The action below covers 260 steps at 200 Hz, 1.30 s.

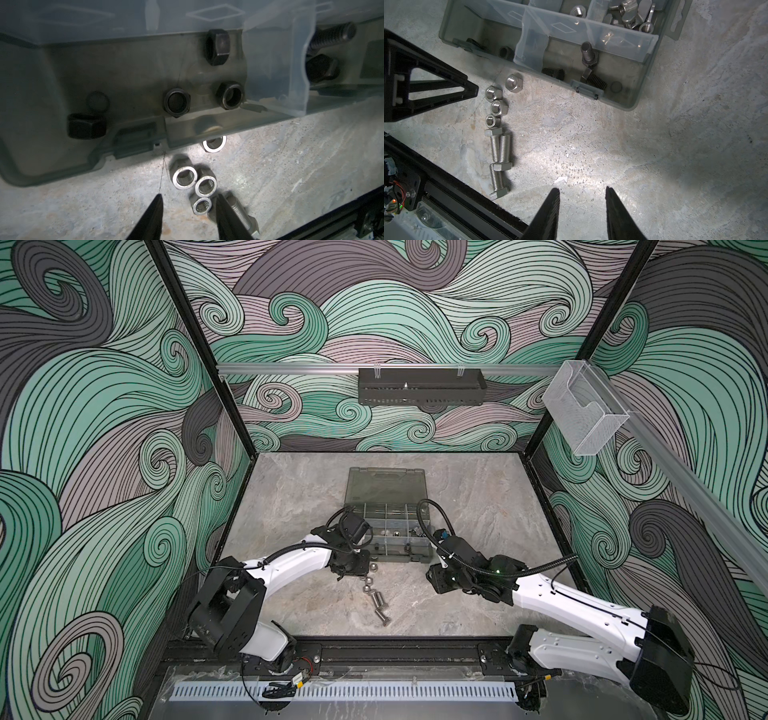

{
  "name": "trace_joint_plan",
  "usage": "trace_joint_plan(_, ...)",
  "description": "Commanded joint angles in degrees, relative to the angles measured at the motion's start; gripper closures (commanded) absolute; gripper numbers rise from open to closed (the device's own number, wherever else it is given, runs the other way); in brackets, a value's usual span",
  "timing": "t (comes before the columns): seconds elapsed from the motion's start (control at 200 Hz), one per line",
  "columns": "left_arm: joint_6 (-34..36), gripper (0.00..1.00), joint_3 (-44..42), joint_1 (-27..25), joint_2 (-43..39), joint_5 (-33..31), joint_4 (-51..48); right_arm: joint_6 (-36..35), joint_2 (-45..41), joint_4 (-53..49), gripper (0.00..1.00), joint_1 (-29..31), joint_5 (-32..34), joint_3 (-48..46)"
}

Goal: Sort the screws and nuts into containers
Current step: 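Lower the left gripper onto a silver hex nut beside the box and close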

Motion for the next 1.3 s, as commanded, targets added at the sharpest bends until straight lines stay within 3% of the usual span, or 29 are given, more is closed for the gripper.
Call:
trace_joint_plan(0.0,-1.6,0.55,1.8,-1.0,1.4,-2.2,-1.2,0.0,-0.1,-0.6,0.61,0.1,-0.5,-0.5)
trace_joint_plan(0.74,0.2,0.55,5.0,-2.7,9.2,-4.7,-2.6,1.5,-0.3,0.4,0.61,0.1,-0.4,-2.1)
trace_joint_plan(1.296,0.5,0.58,1.9,-3.1,8.3,-7.9,-3.0,2.2,-1.0,-0.2,0.61,0.1,-0.6,-2.7)
